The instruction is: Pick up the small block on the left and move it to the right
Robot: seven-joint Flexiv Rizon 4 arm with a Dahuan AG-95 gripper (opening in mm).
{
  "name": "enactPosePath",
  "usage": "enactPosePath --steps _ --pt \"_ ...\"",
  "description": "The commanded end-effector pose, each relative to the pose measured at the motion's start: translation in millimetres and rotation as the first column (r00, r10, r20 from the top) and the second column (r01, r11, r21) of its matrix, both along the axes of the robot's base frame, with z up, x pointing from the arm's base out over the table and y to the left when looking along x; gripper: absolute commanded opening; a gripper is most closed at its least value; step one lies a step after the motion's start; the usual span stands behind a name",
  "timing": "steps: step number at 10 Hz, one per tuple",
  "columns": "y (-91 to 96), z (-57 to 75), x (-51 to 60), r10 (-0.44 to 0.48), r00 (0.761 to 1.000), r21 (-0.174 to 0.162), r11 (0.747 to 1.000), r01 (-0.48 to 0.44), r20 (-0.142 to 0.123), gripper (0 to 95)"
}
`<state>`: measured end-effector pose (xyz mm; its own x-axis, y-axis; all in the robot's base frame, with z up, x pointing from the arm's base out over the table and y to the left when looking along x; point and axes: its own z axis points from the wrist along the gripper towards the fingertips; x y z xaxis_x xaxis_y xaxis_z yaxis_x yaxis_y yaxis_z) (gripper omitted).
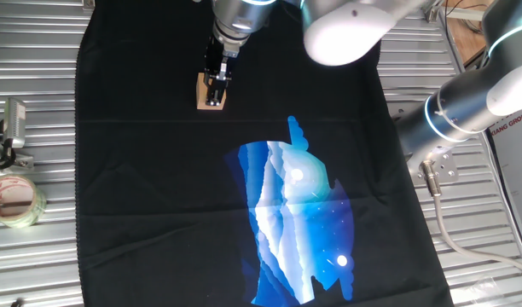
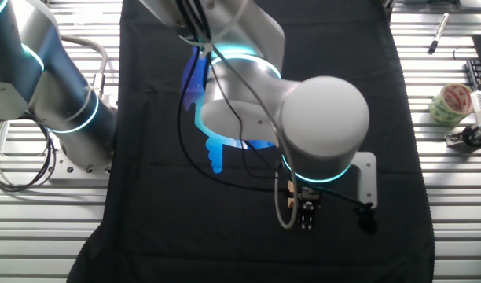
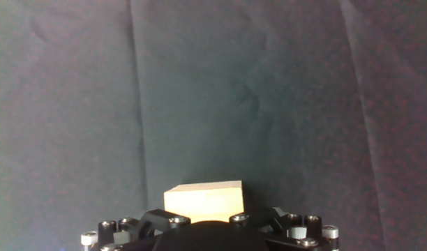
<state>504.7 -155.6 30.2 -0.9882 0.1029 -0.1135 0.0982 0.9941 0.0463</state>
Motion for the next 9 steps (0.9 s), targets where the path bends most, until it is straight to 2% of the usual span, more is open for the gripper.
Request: enactPosePath --steps 1,2,9 --pt "0.1 -0.5 0.8 -0.002 1.000 0.001 1.000 0.002 0.002 95.0" --pt "0.4 -1.3 1.4 -0.001 1.000 0.002 1.000 0.001 0.002 76.0" --pt "5.7 -7.9 4.1 -0.008 1.000 0.003 1.000 0.008 0.008 76.0"
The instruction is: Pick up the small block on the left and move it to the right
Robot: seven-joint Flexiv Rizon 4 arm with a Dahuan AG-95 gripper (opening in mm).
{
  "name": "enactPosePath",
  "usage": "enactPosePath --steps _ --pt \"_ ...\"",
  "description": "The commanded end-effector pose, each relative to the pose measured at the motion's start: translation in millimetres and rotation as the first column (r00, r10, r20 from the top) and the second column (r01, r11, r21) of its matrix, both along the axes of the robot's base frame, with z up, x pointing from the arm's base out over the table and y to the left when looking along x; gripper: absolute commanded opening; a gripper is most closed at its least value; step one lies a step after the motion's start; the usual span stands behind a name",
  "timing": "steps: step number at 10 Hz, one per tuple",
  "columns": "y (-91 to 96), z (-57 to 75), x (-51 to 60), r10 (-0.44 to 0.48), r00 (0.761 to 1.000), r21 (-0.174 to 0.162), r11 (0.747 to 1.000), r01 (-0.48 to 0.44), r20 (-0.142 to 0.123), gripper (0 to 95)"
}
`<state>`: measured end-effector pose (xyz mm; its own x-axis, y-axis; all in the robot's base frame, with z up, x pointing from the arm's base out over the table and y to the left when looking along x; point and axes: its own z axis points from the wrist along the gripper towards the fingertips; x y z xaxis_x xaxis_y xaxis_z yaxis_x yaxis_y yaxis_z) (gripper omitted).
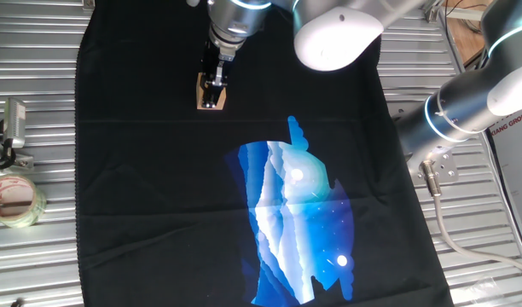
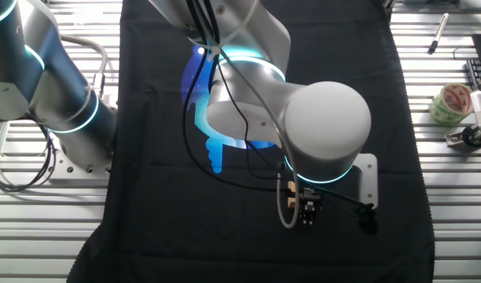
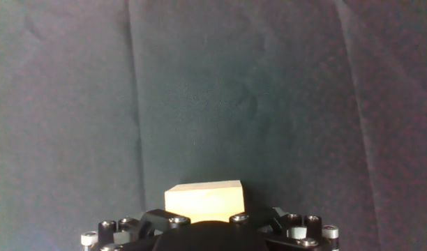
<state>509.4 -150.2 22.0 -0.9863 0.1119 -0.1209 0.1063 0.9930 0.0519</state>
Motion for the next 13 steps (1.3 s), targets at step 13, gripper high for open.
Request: enactPosePath --steps 13 --pt "2.2 -3.0 0.0 0.002 1.000 0.005 1.000 -0.002 -0.003 76.0"
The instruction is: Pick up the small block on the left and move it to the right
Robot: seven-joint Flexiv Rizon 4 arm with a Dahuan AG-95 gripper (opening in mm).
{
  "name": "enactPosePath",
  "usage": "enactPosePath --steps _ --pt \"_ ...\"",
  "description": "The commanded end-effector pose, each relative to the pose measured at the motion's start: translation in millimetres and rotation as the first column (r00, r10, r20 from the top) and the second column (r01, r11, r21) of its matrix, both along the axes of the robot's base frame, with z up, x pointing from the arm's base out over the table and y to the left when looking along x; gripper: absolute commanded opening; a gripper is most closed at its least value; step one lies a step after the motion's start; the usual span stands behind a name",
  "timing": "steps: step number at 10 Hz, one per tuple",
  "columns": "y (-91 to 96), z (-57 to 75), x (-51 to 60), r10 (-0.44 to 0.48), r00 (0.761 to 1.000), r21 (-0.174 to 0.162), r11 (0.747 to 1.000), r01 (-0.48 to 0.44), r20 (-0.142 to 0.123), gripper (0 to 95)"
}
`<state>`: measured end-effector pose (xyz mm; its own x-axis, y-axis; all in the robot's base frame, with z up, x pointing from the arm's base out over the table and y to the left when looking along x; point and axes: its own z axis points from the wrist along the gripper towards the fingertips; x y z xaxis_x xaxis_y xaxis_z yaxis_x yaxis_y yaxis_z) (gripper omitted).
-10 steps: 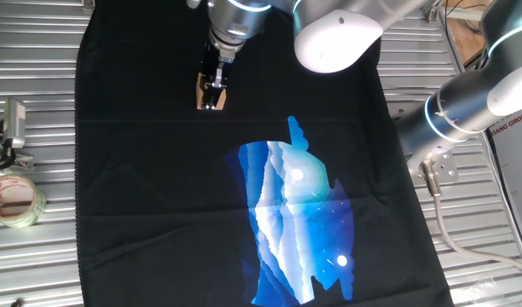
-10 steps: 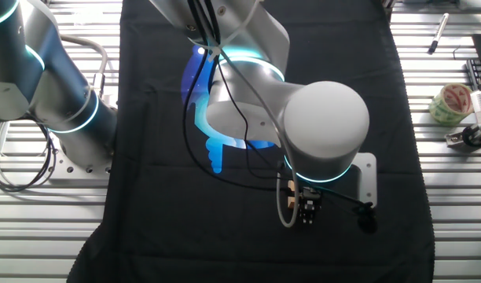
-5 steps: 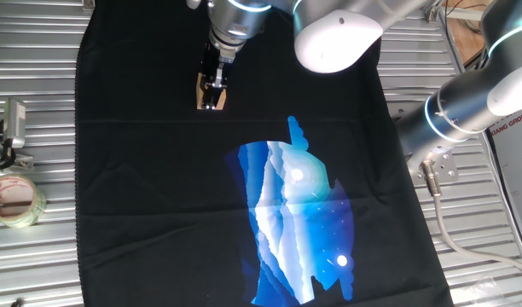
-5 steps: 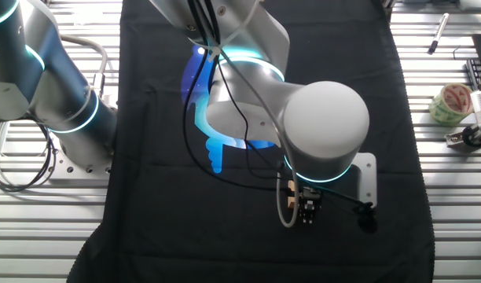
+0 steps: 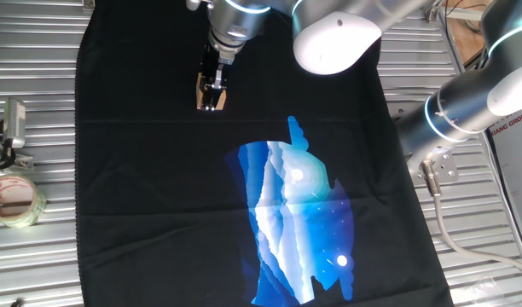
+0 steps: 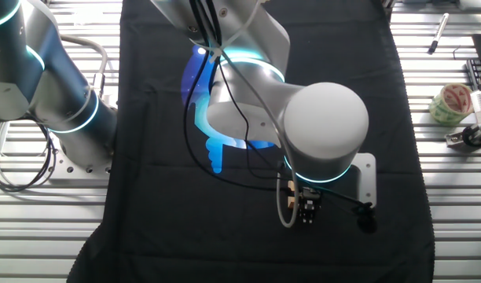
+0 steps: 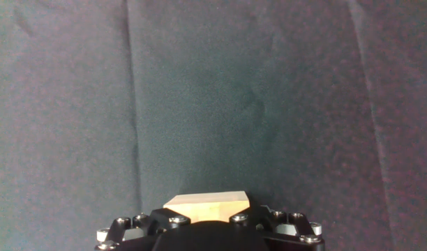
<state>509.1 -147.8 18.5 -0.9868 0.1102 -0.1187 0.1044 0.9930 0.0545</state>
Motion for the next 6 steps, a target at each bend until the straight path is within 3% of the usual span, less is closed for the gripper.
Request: enactPosePath --steps 1,6 --pt "-0.1 0.5 0.3 -0.003 1.000 0.003 1.000 0.003 -0.002 57.0" --pt "0.0 0.4 0.3 -0.010 1.000 0.013 1.000 0.010 -0.004 57.0"
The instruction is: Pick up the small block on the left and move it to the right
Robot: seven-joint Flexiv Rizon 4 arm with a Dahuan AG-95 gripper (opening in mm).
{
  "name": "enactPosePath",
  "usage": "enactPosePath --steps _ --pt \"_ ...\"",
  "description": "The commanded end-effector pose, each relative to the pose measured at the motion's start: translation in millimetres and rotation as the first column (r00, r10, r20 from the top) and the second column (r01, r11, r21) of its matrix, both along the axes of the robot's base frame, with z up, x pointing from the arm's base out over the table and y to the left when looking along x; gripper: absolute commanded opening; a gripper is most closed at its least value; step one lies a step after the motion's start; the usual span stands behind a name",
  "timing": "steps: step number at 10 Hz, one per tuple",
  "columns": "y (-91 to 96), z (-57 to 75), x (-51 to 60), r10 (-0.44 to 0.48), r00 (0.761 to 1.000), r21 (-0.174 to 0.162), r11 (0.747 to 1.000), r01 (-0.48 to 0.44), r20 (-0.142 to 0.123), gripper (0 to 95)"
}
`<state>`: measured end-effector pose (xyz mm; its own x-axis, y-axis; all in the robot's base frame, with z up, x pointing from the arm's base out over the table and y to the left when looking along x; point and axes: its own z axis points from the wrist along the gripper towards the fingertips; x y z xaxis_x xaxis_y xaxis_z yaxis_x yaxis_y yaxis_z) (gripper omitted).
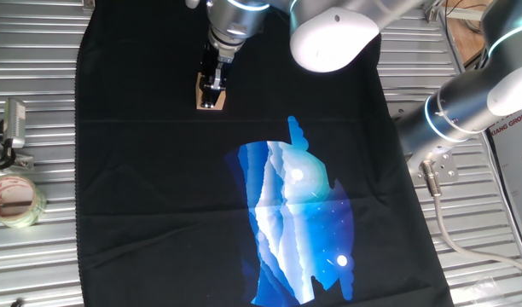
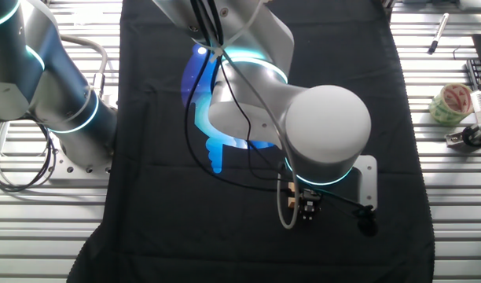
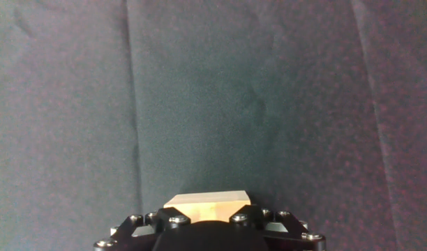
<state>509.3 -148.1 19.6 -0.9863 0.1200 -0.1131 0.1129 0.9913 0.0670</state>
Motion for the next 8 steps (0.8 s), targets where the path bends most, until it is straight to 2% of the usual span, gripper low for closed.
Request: enactPosePath --steps 1,3,8 --pt "0.3 -0.7 0.1 -0.008 1.000 -0.001 1.000 0.008 -0.004 38.0" --pt "0.3 -0.7 0.0 -0.018 1.000 0.000 1.000 0.018 -0.009 0.0" --pt "0.4 -0.3 -0.1 -0.018 1.000 0.002 1.000 0.018 -0.006 0.0"
